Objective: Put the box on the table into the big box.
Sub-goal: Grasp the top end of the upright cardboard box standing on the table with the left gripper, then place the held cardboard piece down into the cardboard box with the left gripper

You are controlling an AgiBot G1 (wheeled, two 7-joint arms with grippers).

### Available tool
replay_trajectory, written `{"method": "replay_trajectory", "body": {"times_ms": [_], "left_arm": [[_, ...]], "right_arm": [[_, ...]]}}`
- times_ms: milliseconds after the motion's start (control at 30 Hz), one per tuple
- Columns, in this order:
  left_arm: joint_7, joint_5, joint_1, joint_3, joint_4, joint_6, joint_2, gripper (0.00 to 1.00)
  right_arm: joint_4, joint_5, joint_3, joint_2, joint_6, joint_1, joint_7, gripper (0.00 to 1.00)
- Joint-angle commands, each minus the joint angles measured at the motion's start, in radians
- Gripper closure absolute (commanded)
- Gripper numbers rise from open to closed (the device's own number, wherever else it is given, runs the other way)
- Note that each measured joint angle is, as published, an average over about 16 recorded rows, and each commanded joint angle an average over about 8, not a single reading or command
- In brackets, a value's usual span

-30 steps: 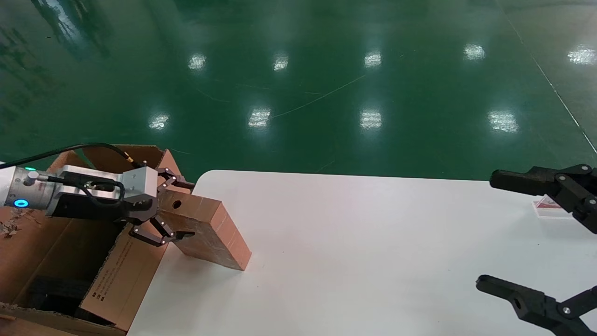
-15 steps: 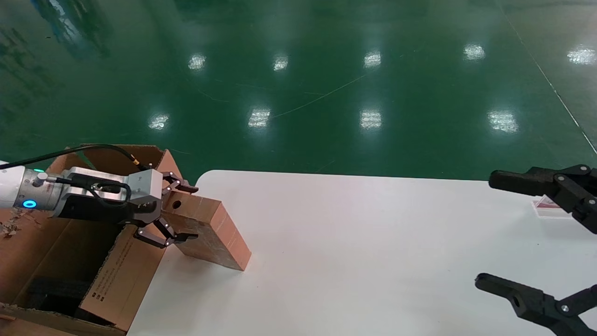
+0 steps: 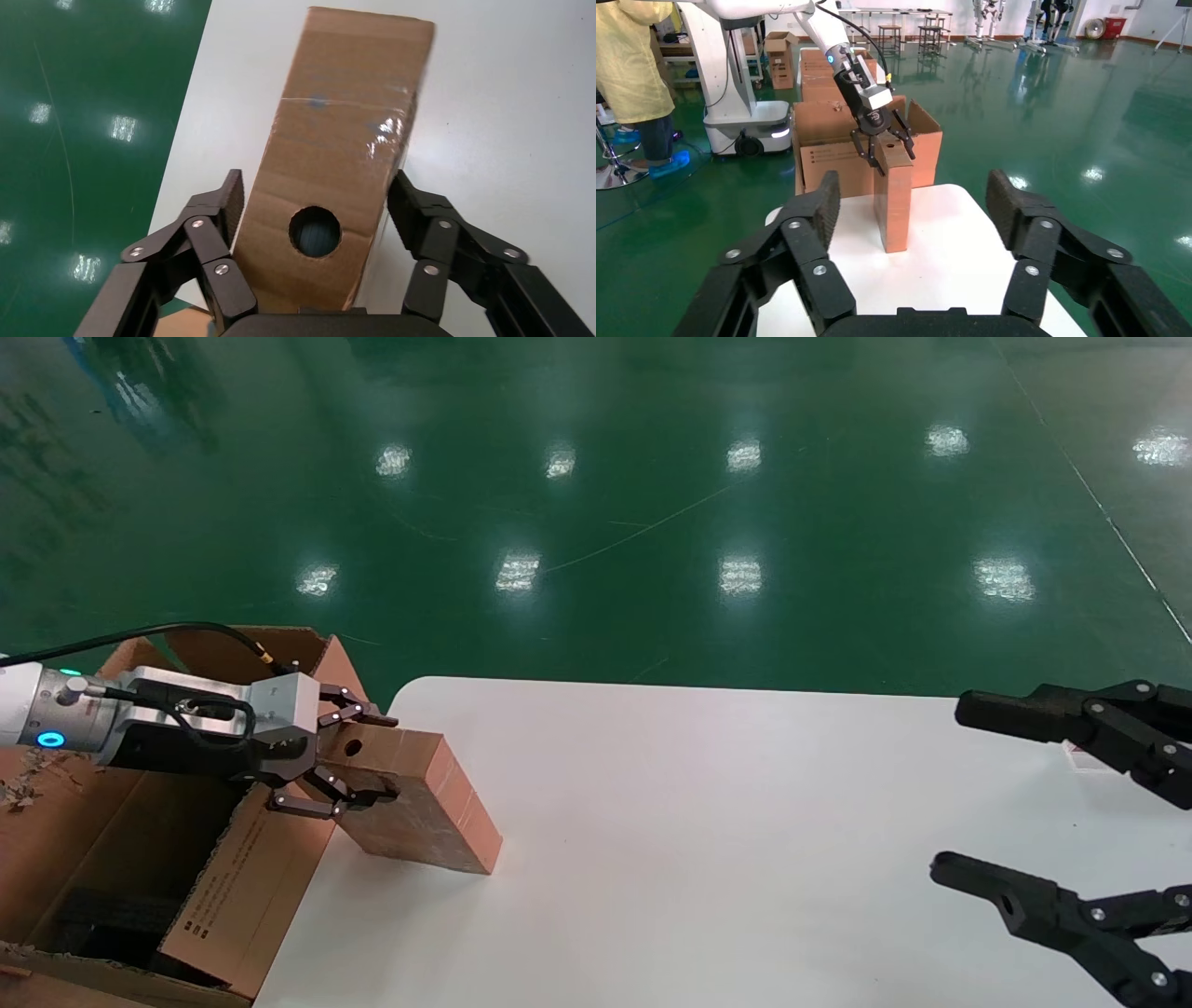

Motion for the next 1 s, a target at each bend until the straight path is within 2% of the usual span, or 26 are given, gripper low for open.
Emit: {"method": "replay_trajectory", "body": {"times_ms": [33, 267, 433, 700, 1000], "left_arm": [[0.007, -0.001, -0.005, 0.002, 0.009, 0.000, 0.002, 1.00], [0.005, -0.020, -0.026, 0.003, 0.040, 0.010, 0.007, 1.00], [-0.046, -0.057, -0.056, -0.009, 0.066, 0.022, 0.010, 1.00], [-0.235, -0.109, -0.135, -0.017, 0.088, 0.026, -0.002, 1.00], [-0.406, -0.088, -0.252, 0.013, 0.049, 0.004, -0.058, 1.00]], "right_arm": [[0.000, 0.000, 0.000, 0.000, 0.000, 0.000, 0.000, 1.00], [0.000, 0.000, 0.000, 0.000, 0.000, 0.000, 0.000, 1.00], [0.000, 0.000, 0.000, 0.000, 0.000, 0.000, 0.000, 1.00], [0.000, 0.000, 0.000, 0.000, 0.000, 0.000, 0.000, 1.00], [0.000, 0.000, 0.000, 0.000, 0.000, 0.000, 0.000, 1.00]]}}
